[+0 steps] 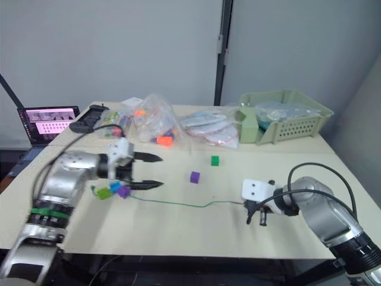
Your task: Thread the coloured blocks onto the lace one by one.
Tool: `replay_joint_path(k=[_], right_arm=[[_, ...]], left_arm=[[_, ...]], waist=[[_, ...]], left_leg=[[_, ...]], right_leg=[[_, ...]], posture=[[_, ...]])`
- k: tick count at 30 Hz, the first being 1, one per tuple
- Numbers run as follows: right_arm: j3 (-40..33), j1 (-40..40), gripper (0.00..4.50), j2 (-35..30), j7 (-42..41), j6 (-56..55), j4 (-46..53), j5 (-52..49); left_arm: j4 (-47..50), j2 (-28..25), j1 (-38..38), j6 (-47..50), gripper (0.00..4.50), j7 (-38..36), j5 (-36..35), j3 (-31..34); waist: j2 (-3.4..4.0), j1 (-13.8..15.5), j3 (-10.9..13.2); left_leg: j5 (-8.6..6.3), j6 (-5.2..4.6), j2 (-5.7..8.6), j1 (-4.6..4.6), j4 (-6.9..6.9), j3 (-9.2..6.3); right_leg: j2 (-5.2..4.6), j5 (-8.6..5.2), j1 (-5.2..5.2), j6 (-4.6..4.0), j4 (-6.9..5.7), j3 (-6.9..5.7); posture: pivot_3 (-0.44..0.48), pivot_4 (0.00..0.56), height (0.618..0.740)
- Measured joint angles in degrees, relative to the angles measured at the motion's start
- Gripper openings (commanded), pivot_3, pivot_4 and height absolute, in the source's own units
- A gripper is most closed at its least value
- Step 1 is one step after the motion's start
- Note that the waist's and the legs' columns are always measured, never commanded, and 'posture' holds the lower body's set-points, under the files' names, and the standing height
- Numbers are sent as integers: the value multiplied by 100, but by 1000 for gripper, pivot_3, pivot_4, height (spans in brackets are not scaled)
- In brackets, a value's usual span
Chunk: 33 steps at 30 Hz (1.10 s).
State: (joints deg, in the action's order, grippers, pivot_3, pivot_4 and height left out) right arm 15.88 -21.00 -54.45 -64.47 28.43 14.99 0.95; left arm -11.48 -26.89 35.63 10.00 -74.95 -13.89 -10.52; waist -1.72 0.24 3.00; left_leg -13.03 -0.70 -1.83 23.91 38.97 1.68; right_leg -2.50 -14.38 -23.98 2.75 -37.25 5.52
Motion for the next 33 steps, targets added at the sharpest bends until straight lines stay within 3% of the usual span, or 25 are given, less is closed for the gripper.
replay_joint_path(k=[6,15,21,29,30,31,33], right_arm=[[356,-382,0,422,-50,449,438,-14],[398,-477,0,466,-55,885,723,-161],[398,-477,0,462,-44,1064,845,-227],[398,-477,0,461,-37,1172,922,-233],[398,-477,0,461,-35,1180,922,-234],[398,-477,0,461,-33,1187,922,-233],[390,-529,0,438,-31,1198,937,-233]], left_arm=[[-207,1109,10,-299,4465,631,601,-937],[-513,1262,19,-434,4465,804,722,-1065],[-530,1265,-8,-439,2645,803,731,-1132],[-558,1260,-27,-451,2645,800,736,-1176],[-558,1256,-27,-451,2397,798,735,-1176],[-558,1250,-26,-451,2152,793,732,-1176],[-544,1221,21,-461,1587,764,713,-1154]], waist=[[1,17,-5],[3,40,-7],[3,40,-8],[3,40,-8],[3,40,-8],[3,40,-8],[11,35,133]], left_leg=[[0,0,0,-2,0,-1],[0,0,3,-2,2,-1],[0,0,2,-2,2,-2],[0,0,2,-2,2,-2],[0,0,2,-2,2,-2],[0,0,2,-2,2,-2],[-3,-5,0,-49,6,0]], right_leg=[[4,0,0,-1,1,1],[3,0,3,-1,5,2],[3,0,3,-1,6,1],[3,0,4,-1,6,1],[3,0,4,-1,6,1],[3,0,4,-1,6,1],[3,-4,53,-5,7,1]], posture=[[0,0,734],[0,0,734],[0,0,734],[0,0,734],[0,0,734],[0,150,734],[0,150,734]])
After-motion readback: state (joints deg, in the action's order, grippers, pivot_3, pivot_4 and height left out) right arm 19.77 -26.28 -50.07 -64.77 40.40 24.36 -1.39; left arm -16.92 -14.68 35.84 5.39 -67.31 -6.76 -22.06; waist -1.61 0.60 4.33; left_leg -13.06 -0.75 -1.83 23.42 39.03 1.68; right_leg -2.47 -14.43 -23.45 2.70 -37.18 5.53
